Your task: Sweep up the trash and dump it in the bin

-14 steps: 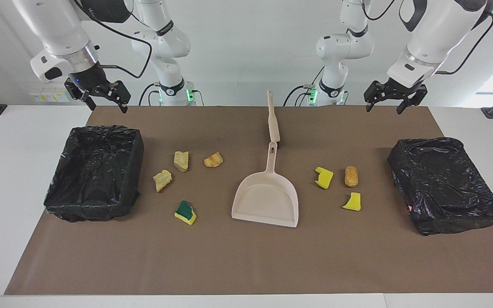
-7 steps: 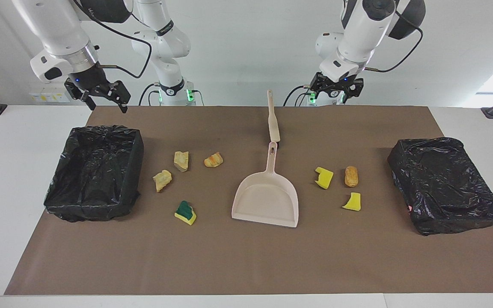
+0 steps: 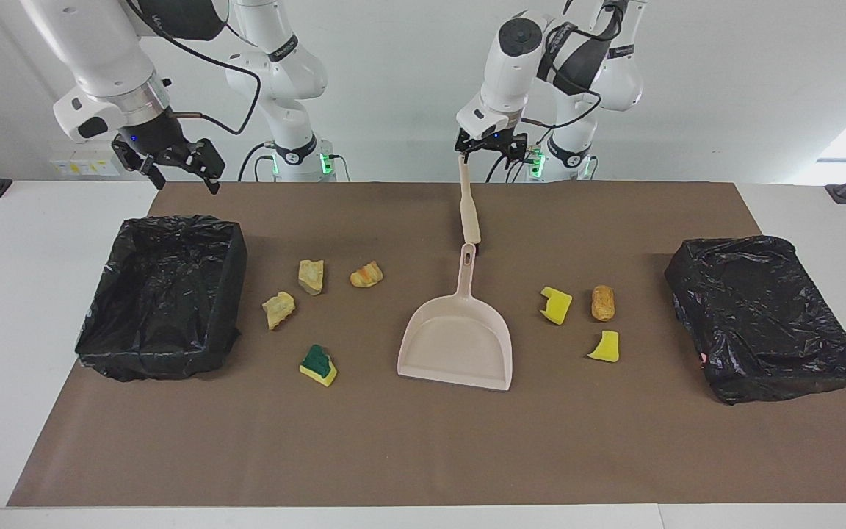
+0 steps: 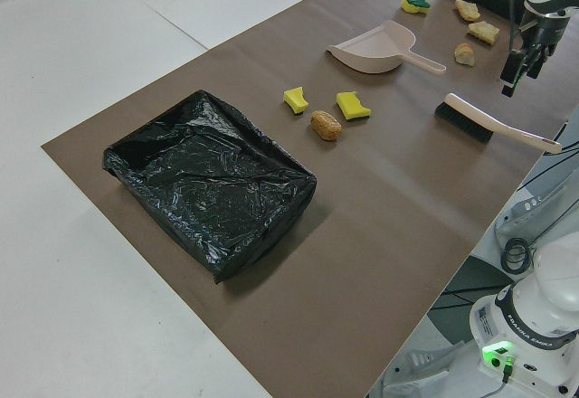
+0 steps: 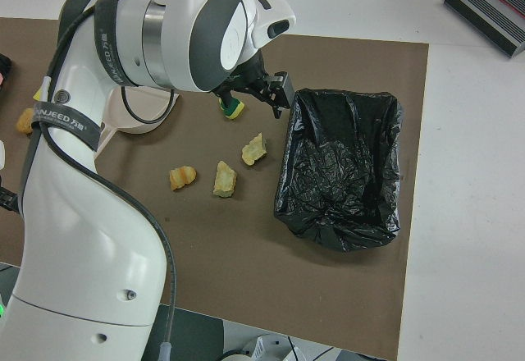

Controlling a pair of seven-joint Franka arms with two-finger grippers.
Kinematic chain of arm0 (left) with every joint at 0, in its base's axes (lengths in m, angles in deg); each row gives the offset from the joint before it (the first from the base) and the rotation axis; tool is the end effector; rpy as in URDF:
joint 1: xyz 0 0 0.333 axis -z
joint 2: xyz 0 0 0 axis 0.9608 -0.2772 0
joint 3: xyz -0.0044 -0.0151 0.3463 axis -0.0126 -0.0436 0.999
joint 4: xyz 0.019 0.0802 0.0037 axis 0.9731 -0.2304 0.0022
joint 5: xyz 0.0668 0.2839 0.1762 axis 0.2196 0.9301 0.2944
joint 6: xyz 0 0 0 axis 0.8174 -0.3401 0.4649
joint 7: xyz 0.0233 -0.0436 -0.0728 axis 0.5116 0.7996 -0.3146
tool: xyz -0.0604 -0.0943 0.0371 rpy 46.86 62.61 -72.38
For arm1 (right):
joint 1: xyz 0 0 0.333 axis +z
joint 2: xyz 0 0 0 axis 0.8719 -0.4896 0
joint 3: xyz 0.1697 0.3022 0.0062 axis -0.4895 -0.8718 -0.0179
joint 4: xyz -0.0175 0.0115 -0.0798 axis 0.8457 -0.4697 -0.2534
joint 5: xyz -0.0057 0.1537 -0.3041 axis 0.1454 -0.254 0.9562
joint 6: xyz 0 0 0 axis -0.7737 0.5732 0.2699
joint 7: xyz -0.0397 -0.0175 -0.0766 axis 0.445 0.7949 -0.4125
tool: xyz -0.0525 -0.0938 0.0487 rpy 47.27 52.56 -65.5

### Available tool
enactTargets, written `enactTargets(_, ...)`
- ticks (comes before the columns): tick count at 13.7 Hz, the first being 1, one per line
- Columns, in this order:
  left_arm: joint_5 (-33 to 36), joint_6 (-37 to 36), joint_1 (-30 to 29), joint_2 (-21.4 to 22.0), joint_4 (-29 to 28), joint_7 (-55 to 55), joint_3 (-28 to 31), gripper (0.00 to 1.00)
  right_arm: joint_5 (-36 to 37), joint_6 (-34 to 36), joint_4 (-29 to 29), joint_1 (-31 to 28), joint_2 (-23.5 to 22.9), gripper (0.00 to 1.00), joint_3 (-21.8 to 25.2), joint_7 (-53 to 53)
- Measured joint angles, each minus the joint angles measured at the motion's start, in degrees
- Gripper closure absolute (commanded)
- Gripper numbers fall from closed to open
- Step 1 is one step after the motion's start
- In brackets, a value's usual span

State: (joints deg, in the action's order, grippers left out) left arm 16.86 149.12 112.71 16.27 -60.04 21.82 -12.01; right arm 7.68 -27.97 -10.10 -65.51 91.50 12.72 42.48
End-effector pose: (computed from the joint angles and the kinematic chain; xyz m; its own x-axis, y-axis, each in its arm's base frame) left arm 0.2319 -0.2909 0.4834 0.9585 -0.2114 -0.1912 -0.2065 -0.9774 0.0456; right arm 0.4765 -0.0243 0.6419 0.9901 -0.1219 -0.0702 -0.1213 -0.9925 0.0134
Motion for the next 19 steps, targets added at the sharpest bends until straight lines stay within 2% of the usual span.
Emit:
enactTargets(3, -0.04, 5.69, 4.89, -1.42, -5.04, 4.16, -0.02, 0.00, 0.00, 0.20, -0.07, 0.00, 0.03, 0.00, 0.00, 0.00)
enactTargets(7, -0.05, 11.18, 8.37, -2.26, -8.71, 8.78, -0.01, 0.00, 0.00, 0.24, -0.15, 0.01, 0.13, 0.00, 0.00, 0.00)
enactTargets(10, -0.05, 13.07, 9.28, -4.35, -9.30, 10.17, -0.02, 0.00, 0.00, 0.30, -0.19, 0.01, 0.16, 0.00, 0.00, 0.00)
enactTargets(19, -0.05, 15.00, 9.46, -6.13, -9.40, 10.39, 0.06, 0.00, -0.01, 0.32, -0.31, 0.01, 0.32, 0.00, 0.00, 0.00)
